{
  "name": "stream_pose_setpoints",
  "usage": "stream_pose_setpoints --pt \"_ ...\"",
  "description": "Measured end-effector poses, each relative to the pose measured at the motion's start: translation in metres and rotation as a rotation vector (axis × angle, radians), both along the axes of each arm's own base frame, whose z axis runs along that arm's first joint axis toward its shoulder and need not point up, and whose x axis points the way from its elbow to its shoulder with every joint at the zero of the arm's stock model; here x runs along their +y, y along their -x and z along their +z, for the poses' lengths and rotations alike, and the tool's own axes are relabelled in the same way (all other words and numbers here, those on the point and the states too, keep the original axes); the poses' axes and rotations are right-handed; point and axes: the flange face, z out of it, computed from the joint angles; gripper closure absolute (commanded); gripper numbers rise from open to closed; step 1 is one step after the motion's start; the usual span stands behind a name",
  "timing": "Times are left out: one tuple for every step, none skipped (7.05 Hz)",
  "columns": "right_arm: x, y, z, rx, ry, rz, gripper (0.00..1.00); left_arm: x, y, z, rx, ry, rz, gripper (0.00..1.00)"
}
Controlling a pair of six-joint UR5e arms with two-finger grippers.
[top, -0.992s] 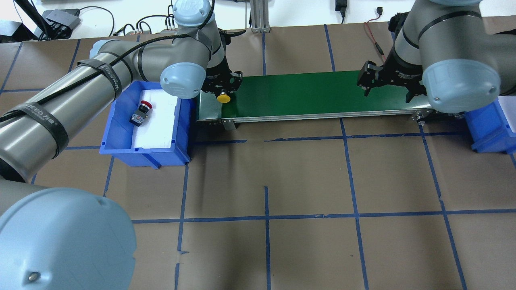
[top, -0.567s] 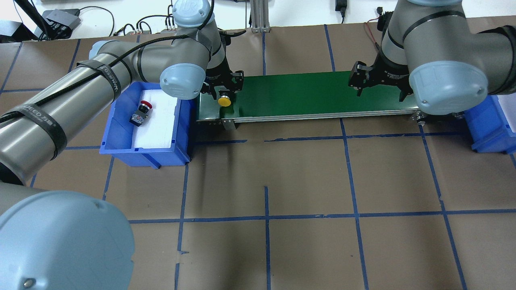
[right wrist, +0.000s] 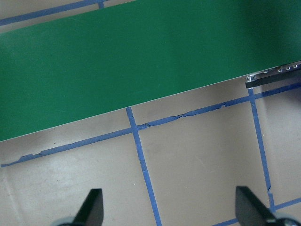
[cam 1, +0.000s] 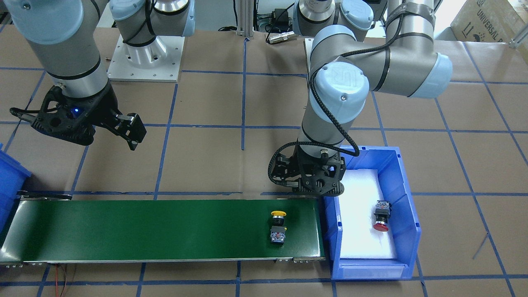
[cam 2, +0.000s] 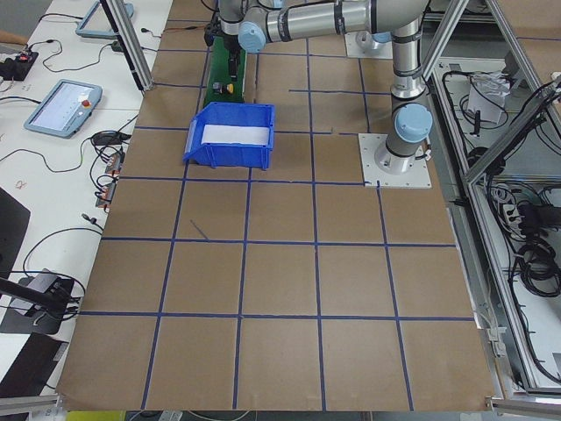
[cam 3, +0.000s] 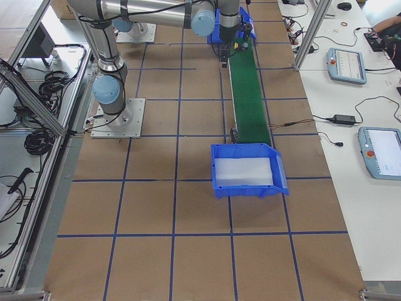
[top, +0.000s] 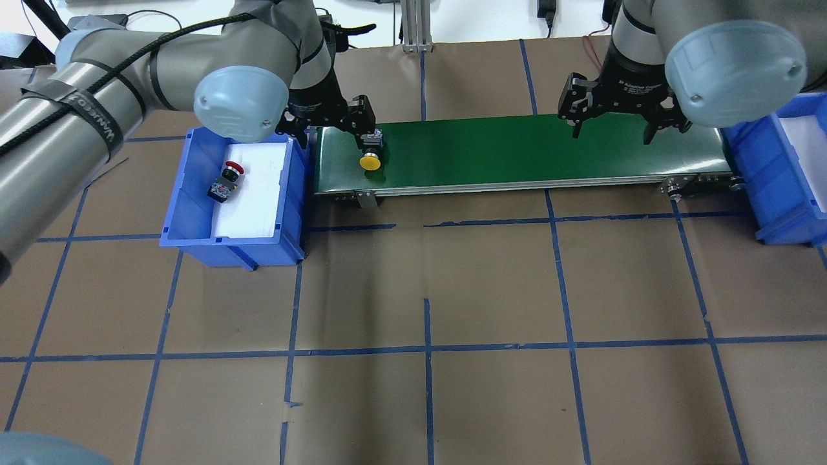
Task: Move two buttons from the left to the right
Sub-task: 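Move the left gripper back over the bin toward the red button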
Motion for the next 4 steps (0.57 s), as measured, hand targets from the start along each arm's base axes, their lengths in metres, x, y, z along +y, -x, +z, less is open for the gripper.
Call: stream_pose_setpoints --pt "-0.002 -0.001 -0.004 -0.014 -0.003 0.002 0.00 0.007 -0.028 0.022 -0.013 -0.009 -0.003 0.00" --pt "-0.003 -0.003 -0.010 -0.034 -0.014 0.004 0.00 0.006 -0.059 0.034 -0.016 -0.014 -0.038 0.00" --pt "-0.003 -0.004 -0.021 -0.043 -0.037 0.008 0.00 0.000 -0.082 0.033 -0.015 -0.020 -0.089 0.00" --pt "-0.003 -0.004 -0.033 -0.046 -0.057 0.015 0.00 -0.011 -0.100 0.024 -0.015 -0.032 -0.145 0.00"
